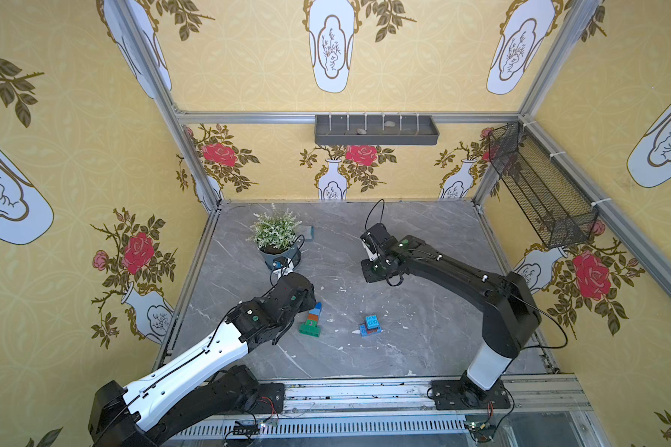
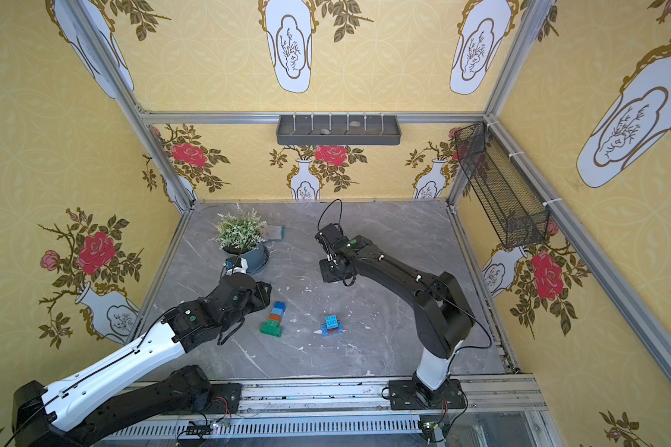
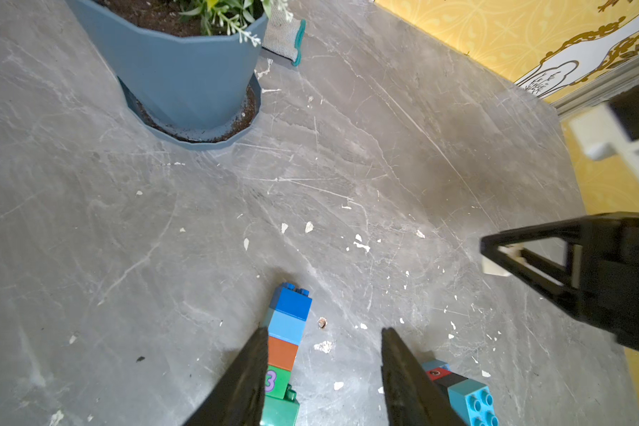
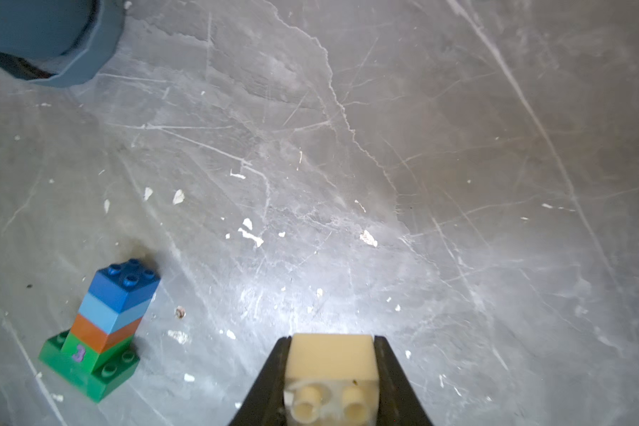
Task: Assemble the number 1 with lego
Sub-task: Pick up the lego brick from the center of the board, then assemble the lego brick with the lego brick.
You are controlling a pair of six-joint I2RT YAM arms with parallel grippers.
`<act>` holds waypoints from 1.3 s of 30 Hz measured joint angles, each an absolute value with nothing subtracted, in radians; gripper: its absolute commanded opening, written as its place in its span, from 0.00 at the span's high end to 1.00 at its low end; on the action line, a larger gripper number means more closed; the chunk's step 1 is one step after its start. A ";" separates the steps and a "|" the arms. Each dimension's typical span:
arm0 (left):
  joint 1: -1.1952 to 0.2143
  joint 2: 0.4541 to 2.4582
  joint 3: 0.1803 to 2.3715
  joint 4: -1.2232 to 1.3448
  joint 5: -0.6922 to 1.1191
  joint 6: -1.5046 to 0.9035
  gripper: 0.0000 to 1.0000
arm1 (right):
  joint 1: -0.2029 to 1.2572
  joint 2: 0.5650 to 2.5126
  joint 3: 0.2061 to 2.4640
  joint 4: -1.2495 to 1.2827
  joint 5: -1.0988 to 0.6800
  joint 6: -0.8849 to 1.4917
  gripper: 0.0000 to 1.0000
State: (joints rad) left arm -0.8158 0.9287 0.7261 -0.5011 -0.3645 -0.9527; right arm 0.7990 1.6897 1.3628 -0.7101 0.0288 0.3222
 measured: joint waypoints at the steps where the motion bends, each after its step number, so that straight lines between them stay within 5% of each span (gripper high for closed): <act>1: -0.813 0.923 0.720 -0.500 -0.363 -0.955 0.49 | 0.800 1.656 1.357 -0.710 0.028 0.295 0.99; 18: -0.784 0.811 0.624 -0.418 -0.345 -0.943 0.50 | 0.865 1.368 1.280 -0.827 -0.193 -0.310 1.00; 28: -0.783 0.772 0.583 -0.427 -0.373 -0.977 0.50 | 0.937 1.368 1.233 -0.932 -0.262 -0.769 1.00; 39: -0.783 0.762 0.573 -0.457 -0.374 -1.028 0.49 | 1.010 1.480 1.202 -0.921 -0.272 -0.954 1.00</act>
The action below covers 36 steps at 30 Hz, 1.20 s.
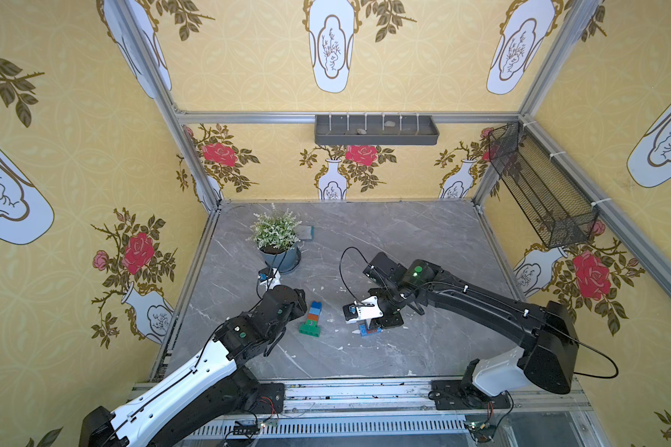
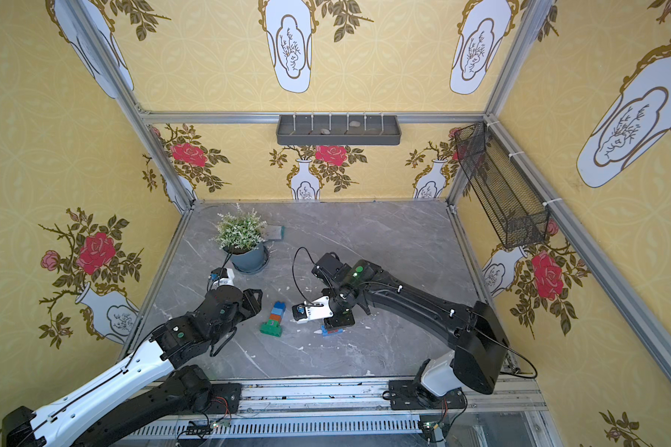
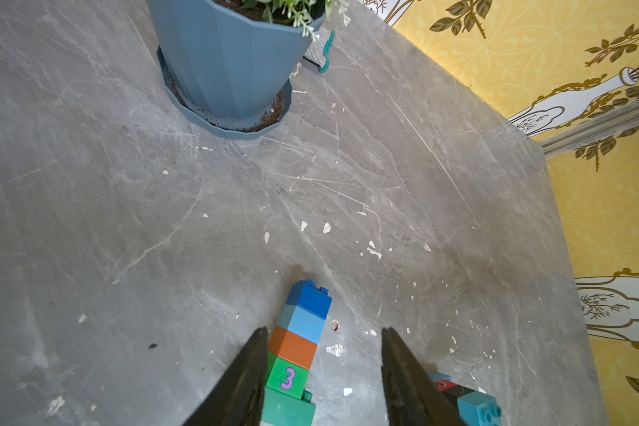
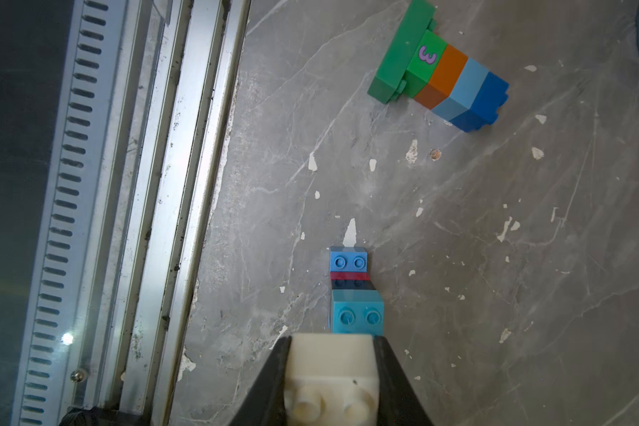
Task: Assemble the number 1 with lego
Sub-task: Assemble the lego brick with the lego brick.
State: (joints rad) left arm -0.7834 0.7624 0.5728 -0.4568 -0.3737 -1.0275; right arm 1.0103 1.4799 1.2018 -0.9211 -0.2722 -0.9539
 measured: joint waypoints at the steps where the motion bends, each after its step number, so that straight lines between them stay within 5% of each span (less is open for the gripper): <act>1: -0.783 0.759 0.569 -0.460 -0.374 -1.033 0.49 | 1.014 1.487 1.198 -0.916 -0.263 -0.970 1.00; 36: -0.783 0.760 0.545 -0.511 -0.393 -1.081 0.47 | 1.039 1.656 1.278 -0.949 -0.105 -0.969 1.00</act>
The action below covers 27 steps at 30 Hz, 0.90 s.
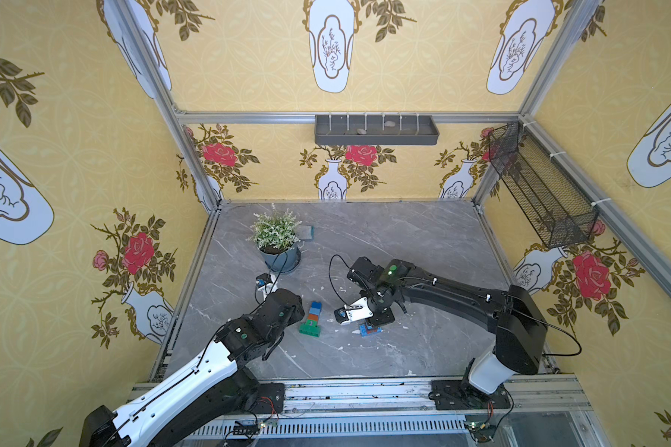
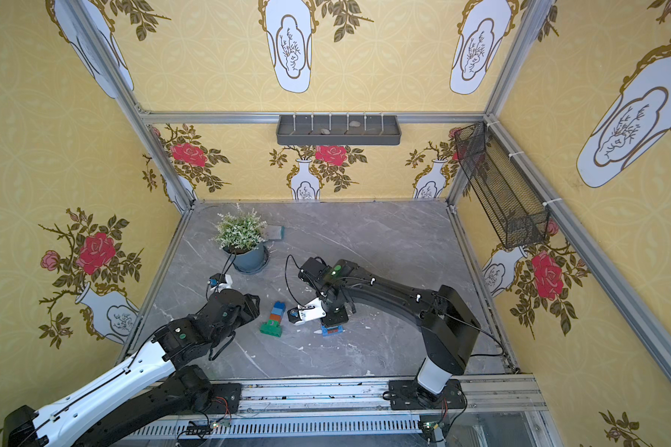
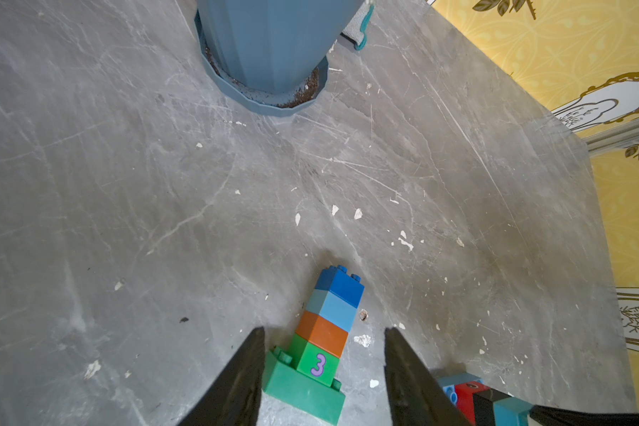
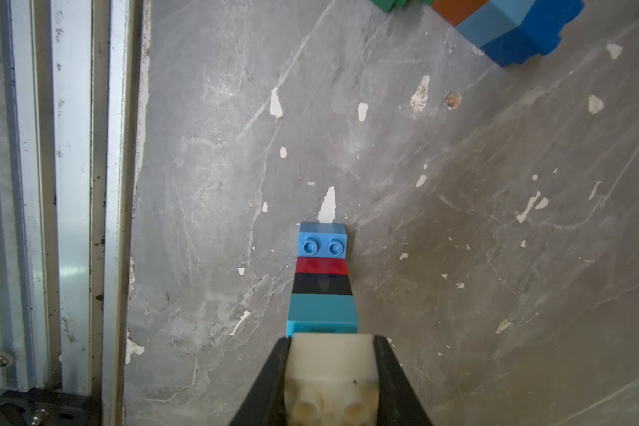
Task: Assemble the number 1 with lego
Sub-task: Assemble the lego brick with the lego brick.
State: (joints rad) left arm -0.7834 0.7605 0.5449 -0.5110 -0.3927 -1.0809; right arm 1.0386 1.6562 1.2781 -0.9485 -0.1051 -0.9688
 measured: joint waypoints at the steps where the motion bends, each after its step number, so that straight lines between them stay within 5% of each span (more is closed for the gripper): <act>1: -0.783 0.758 0.544 -0.511 -0.395 -1.084 0.47 | 1.039 1.658 1.282 -0.950 -0.108 -0.968 1.00; 27: -0.783 0.735 0.521 -0.520 -0.408 -1.100 0.47 | 1.031 1.710 1.314 -0.996 -0.107 -0.935 1.00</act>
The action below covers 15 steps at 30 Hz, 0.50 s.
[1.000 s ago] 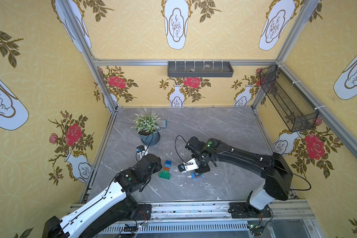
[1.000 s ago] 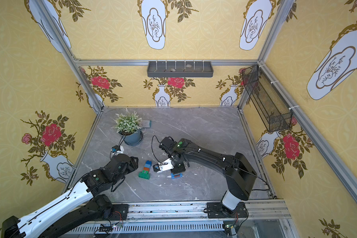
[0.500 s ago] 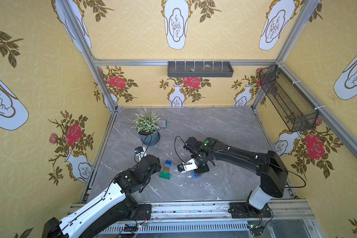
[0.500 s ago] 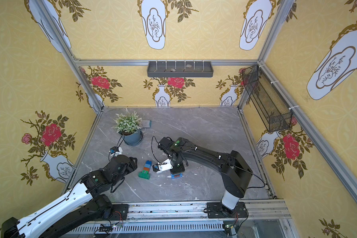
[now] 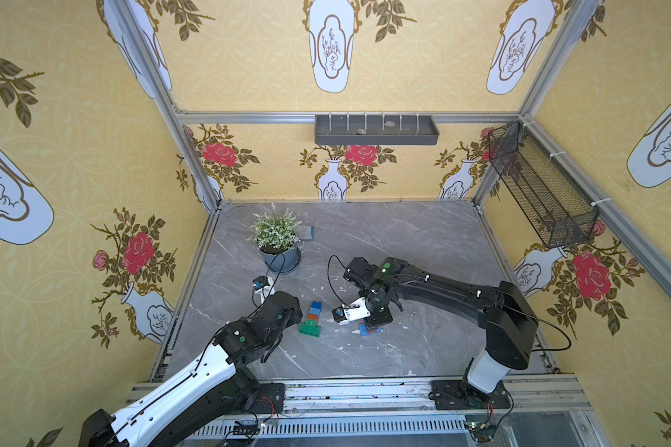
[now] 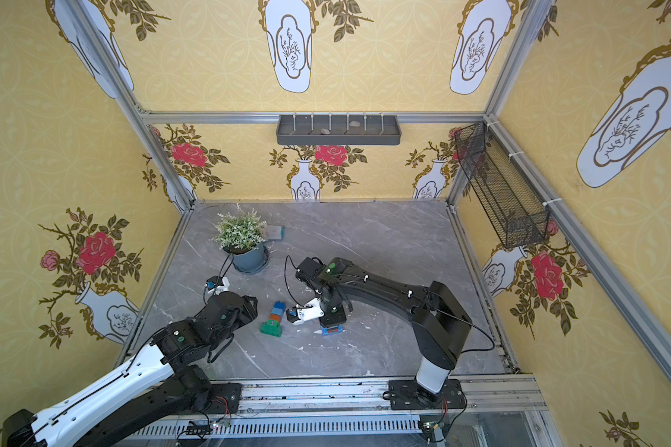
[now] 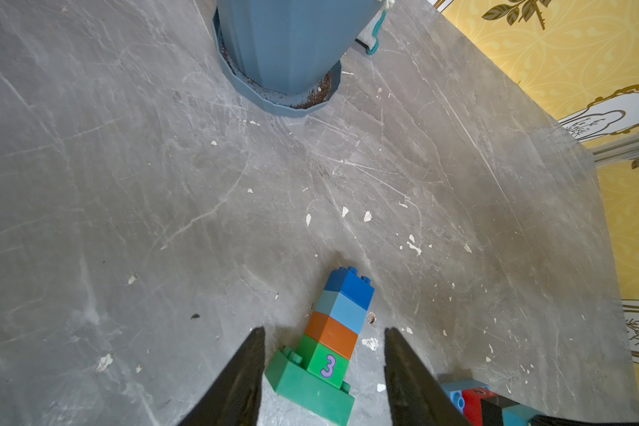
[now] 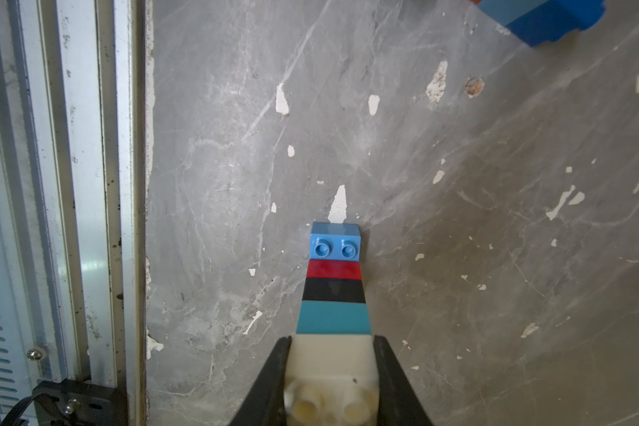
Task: Assemble the number 1 with lego
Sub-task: Assemble the lego brick with the lego brick.
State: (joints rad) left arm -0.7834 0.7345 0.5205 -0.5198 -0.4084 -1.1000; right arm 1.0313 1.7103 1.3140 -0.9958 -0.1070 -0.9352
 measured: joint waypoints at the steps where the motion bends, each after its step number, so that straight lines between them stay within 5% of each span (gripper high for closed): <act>1: -0.783 0.735 0.520 -0.520 -0.408 -1.100 0.47 | 1.031 1.711 1.313 -0.995 -0.109 -0.932 1.00; 15: -0.783 0.734 0.519 -0.520 -0.411 -1.100 0.47 | 1.014 1.707 1.281 -0.978 -0.127 -0.900 1.00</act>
